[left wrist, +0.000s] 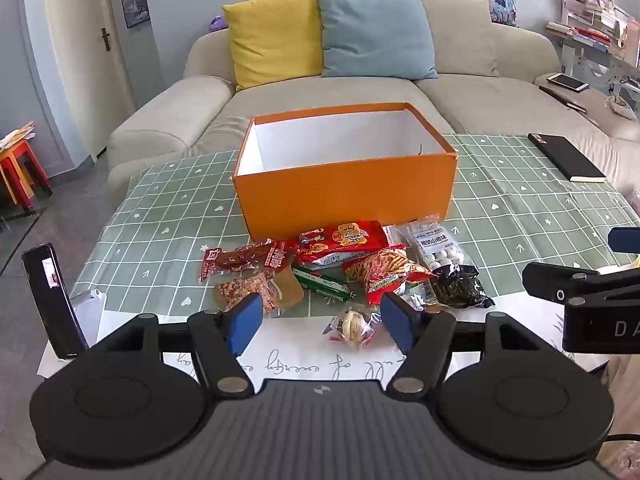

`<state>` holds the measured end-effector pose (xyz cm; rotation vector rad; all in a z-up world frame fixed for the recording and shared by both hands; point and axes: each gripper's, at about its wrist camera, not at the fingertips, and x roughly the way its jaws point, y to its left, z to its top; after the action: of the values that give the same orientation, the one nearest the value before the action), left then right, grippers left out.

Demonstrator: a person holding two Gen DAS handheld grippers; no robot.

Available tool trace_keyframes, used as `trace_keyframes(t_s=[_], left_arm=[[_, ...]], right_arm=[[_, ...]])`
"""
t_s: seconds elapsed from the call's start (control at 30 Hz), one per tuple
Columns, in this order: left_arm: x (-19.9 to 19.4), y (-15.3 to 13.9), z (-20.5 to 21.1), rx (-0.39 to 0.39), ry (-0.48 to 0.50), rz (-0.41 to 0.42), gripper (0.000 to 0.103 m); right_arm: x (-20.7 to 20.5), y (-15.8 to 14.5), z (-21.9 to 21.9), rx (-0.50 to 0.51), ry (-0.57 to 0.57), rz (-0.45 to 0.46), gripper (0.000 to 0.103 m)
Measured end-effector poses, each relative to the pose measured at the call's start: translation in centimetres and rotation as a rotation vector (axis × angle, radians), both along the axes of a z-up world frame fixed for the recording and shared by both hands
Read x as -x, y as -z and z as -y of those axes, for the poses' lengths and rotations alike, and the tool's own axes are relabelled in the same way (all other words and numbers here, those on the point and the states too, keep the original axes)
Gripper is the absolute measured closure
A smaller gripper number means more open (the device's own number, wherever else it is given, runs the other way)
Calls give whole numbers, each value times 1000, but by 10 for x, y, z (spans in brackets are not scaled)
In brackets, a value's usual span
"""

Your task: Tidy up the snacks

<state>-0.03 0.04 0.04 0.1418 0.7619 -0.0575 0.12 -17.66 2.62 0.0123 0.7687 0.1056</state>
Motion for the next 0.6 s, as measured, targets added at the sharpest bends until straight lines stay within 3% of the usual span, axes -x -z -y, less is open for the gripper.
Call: trace_keyframes(t_s=[0.6], left_arm=[[1, 3, 1, 16, 12, -16, 26]], right_arm=[[-1, 0, -1, 6, 2, -7, 4]])
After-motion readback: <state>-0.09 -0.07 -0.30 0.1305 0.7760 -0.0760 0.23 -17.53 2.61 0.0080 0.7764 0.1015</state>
